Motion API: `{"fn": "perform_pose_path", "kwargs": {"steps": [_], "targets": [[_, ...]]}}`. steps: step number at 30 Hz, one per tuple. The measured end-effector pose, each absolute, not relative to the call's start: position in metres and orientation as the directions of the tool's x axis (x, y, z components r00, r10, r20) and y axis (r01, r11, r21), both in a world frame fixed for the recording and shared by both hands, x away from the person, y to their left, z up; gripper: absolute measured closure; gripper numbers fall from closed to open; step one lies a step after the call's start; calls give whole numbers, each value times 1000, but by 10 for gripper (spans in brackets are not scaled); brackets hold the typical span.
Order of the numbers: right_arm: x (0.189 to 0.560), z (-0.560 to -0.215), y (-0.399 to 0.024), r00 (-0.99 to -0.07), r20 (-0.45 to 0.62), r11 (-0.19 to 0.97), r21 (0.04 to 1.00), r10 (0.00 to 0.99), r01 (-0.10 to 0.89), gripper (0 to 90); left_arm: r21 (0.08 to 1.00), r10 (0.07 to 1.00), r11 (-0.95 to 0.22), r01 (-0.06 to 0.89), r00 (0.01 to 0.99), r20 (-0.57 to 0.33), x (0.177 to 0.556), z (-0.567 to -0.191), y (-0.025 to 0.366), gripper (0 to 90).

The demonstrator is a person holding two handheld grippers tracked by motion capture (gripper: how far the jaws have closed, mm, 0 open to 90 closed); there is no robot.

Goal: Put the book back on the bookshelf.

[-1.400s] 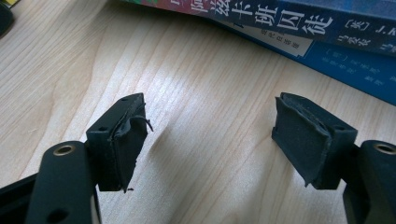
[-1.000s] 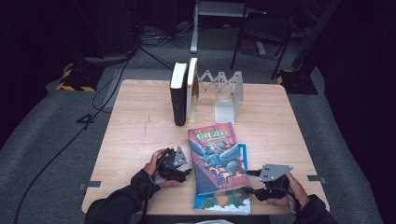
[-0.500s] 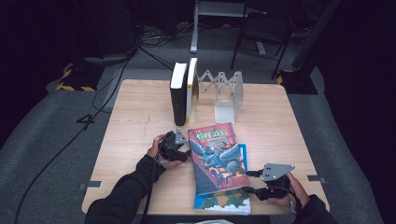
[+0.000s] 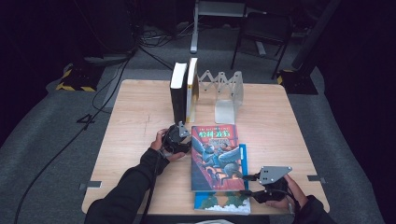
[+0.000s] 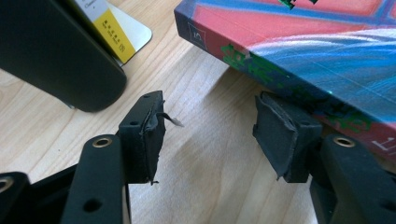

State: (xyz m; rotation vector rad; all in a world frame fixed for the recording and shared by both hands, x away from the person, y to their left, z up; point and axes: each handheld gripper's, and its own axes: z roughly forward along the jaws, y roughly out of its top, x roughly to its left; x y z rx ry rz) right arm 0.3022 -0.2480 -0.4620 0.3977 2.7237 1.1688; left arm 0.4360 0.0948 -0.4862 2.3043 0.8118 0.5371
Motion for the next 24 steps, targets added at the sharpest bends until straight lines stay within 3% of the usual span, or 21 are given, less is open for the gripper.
{"fn": "perform_pose_path", "kwargs": {"steps": [8,12,15,24], "targets": [[300,-461,-246,-960,-27,664,728,279,173,490,680,671,-608,410,723,164,441,-484,88,461],[300,-459,-247,-959,-37,669,724,280,168,466,681,672,-605,412,724,158,440,-481,93,411],[300,-457,-251,-956,-42,661,732,290,168,450,715,667,-559,419,739,89,434,-473,103,339],[303,-454,-260,-950,-44,668,721,309,184,443,739,599,-571,358,797,77,399,-457,105,296]]}}
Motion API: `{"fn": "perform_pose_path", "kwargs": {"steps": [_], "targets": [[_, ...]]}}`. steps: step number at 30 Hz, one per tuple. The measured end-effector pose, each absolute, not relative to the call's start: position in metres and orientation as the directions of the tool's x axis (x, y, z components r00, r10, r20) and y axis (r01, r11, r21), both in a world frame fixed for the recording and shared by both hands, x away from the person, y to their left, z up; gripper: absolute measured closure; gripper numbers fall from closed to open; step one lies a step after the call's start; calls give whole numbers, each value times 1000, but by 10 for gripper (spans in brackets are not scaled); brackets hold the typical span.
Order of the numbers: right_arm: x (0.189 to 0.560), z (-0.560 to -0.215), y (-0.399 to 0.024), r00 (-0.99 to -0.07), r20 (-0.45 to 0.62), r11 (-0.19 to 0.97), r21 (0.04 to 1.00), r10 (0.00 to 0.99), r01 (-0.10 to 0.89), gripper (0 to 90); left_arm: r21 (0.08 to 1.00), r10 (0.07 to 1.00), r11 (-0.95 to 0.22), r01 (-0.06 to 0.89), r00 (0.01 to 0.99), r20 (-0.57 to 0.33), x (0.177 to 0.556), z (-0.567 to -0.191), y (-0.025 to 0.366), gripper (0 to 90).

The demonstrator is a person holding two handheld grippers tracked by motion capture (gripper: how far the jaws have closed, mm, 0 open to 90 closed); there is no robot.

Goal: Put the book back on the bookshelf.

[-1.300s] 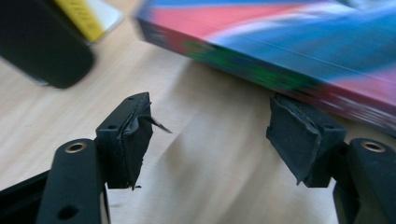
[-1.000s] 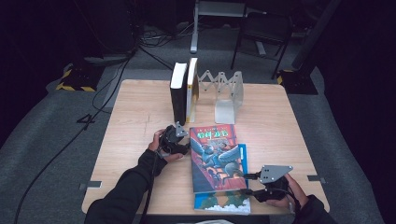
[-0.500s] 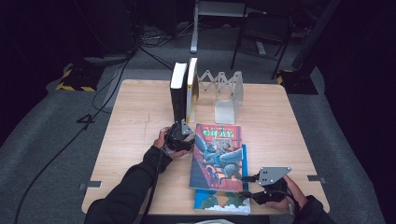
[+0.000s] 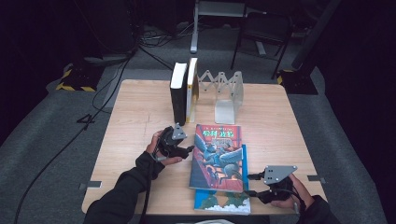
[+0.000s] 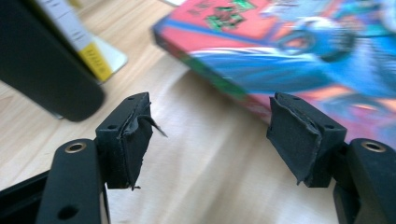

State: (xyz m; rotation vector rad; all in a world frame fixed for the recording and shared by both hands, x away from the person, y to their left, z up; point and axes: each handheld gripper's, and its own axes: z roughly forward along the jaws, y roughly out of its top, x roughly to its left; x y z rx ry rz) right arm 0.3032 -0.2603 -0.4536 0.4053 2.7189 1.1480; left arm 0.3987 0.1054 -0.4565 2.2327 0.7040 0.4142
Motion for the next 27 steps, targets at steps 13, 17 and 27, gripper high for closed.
{"fn": "perform_pose_path", "kwargs": {"steps": [13,17,27], "targets": [[311,-456,-248,-925,-79,716,658,372,232,338,741,410,-632,226,909,72,339,-446,83,278],[313,-456,-247,-924,-72,717,655,375,240,339,731,367,-651,204,928,68,333,-449,74,277],[317,-454,-244,-917,-79,702,670,390,241,332,709,309,-683,177,949,60,321,-454,55,280]]}}
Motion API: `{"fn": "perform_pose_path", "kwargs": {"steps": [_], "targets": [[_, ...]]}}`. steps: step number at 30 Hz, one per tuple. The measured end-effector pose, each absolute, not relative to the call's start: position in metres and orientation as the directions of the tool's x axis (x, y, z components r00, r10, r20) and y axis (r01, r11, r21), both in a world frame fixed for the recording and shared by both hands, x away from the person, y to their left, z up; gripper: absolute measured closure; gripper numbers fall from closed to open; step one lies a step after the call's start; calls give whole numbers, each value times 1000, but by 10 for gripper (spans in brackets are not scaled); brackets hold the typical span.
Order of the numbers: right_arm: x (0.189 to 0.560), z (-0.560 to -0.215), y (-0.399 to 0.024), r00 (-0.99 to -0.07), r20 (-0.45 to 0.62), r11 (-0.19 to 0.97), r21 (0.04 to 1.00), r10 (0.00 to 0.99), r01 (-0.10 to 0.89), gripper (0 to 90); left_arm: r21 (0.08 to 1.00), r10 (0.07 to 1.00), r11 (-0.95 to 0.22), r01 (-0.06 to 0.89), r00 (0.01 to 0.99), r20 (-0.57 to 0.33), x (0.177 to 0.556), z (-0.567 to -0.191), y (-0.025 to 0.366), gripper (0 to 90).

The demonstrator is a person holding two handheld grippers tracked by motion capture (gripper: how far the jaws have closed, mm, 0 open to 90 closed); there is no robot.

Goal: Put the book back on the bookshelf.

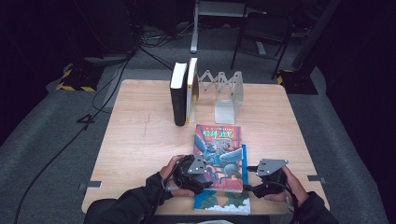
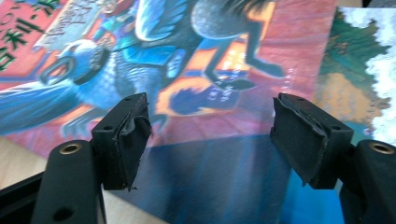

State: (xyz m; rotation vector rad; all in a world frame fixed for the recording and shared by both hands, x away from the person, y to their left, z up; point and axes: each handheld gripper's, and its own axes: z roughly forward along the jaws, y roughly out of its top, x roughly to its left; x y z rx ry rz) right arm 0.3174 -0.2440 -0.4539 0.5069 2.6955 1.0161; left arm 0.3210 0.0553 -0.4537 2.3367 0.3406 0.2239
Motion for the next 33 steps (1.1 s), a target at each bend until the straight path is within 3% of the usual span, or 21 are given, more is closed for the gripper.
{"fn": "perform_pose_path", "kwargs": {"steps": [9,13,26,33], "targets": [[320,-451,-243,-907,-89,686,686,411,243,330,687,252,-714,131,964,79,309,-459,38,257],[318,-451,-245,-917,-83,706,666,390,240,375,690,254,-711,138,965,69,310,-459,39,259],[318,-452,-243,-933,-77,761,604,351,236,386,700,257,-700,137,964,68,311,-461,39,259],[319,-453,-242,-924,-75,733,634,374,245,362,701,255,-700,136,965,68,311,-462,39,247]]}}
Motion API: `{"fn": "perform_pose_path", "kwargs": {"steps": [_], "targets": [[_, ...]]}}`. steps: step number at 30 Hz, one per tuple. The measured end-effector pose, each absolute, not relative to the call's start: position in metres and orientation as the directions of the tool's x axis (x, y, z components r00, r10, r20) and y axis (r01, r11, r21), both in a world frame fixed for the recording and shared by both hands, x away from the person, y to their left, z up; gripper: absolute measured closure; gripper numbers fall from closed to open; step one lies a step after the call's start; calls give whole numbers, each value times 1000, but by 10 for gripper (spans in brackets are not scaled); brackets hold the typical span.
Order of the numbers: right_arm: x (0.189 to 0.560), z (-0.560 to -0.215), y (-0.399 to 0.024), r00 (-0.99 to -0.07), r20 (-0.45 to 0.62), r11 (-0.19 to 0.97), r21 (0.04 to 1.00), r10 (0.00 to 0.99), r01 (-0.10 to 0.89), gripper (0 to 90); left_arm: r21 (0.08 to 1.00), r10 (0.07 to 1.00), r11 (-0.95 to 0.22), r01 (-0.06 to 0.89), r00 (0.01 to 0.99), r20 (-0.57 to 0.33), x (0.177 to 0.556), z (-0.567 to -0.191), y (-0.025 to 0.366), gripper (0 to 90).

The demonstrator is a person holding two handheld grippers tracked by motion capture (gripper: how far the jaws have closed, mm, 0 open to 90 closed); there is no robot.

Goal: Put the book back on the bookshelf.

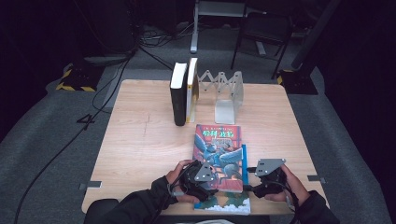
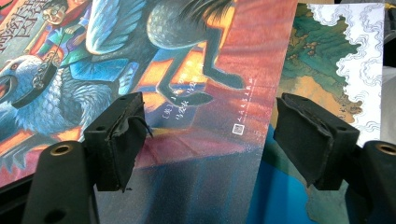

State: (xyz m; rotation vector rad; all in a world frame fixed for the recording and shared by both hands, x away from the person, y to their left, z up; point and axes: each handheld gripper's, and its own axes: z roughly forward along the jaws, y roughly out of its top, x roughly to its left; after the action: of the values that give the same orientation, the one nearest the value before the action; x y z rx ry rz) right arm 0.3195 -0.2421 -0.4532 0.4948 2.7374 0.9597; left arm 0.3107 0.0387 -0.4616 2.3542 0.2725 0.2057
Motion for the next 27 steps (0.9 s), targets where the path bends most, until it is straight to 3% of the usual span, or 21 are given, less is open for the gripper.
{"fn": "perform_pose_path", "kwargs": {"steps": [17,18,27], "targets": [[323,-450,-241,-885,-73,647,710,459,277,360,721,241,-680,134,969,47,328,-443,69,202],[324,-450,-242,-883,-74,647,709,464,280,361,731,242,-670,133,969,46,330,-440,74,246],[327,-450,-245,-866,-81,636,713,494,296,365,732,396,-635,246,918,35,360,-448,107,240]]}}
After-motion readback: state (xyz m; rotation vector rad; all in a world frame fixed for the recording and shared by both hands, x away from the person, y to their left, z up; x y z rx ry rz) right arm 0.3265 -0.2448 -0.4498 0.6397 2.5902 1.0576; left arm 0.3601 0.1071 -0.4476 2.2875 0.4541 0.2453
